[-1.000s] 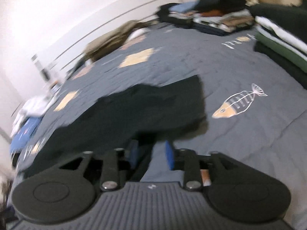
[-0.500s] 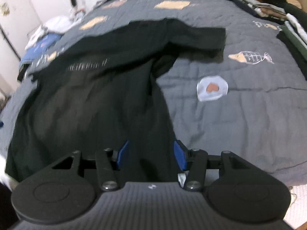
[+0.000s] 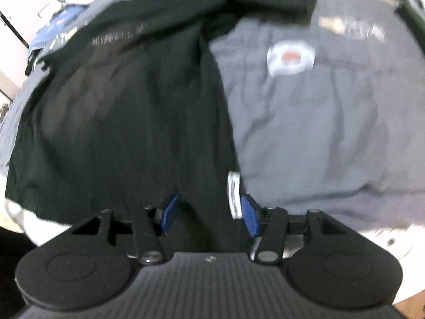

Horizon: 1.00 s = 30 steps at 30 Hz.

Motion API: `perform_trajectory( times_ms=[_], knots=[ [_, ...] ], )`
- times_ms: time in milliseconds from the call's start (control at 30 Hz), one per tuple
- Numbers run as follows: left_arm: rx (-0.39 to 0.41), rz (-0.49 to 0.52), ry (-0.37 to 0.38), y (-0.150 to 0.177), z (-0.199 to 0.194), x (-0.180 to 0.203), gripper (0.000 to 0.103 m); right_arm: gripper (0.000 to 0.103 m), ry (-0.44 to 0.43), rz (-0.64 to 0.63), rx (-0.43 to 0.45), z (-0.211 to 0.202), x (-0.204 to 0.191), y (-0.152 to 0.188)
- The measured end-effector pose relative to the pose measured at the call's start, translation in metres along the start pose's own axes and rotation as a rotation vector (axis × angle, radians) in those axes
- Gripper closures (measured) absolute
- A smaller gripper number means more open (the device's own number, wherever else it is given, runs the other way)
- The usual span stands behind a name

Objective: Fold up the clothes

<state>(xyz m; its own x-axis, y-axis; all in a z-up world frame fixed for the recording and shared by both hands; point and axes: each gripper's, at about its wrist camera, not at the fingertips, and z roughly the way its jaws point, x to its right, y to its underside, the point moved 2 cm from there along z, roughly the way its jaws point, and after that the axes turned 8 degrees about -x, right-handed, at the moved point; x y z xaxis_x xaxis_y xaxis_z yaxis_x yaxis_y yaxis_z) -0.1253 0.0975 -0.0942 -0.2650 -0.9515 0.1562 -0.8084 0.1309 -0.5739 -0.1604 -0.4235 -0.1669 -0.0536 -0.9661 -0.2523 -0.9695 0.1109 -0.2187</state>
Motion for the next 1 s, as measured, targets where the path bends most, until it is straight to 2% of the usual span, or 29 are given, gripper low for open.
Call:
perform_trajectory(
  times_ms=[133,200,300,467,533,567,600,700,867,1000],
  knots=[
    [-0.065,0.008,-0.024,0.01,0.008,-0.011,0.018,0.051,-0.017,0.019,-0.058,0.015,0.0,0.012],
    [-0.113,0.002,-0.015,0.015,0.015,-0.016,0.03,0.051,-0.035,0.043,-0.07,0.016,0.003,0.014],
    [-0.168,-0.009,-0.04,0.023,0.027,-0.022,0.028,0.051,-0.046,0.06,-0.082,0.018,0.007,0.015],
    [-0.242,-0.047,0.011,0.035,0.047,-0.028,0.029,0.05,-0.053,0.135,-0.037,0.023,0.013,0.022],
    [-0.259,-0.019,0.028,0.036,0.051,-0.023,0.052,0.056,-0.061,0.157,-0.014,0.019,0.013,0.025],
    [-0.26,-0.003,0.044,0.037,0.051,-0.021,0.077,0.078,-0.072,0.17,-0.006,0.017,0.014,0.027],
    [-0.258,0.002,0.06,0.036,0.049,-0.019,0.088,0.097,-0.091,0.187,-0.005,0.013,0.017,0.028],
    [-0.241,0.032,0.137,0.034,0.037,-0.015,0.092,0.097,-0.121,0.186,0.047,-0.007,0.015,0.032],
    [-0.167,0.044,0.24,0.03,0.002,-0.011,0.097,0.098,-0.216,0.154,0.141,-0.07,0.004,0.051],
    [-0.154,0.116,0.25,0.029,-0.02,0.003,0.098,0.099,-0.234,0.117,0.152,-0.094,-0.009,0.063]
  ],
)
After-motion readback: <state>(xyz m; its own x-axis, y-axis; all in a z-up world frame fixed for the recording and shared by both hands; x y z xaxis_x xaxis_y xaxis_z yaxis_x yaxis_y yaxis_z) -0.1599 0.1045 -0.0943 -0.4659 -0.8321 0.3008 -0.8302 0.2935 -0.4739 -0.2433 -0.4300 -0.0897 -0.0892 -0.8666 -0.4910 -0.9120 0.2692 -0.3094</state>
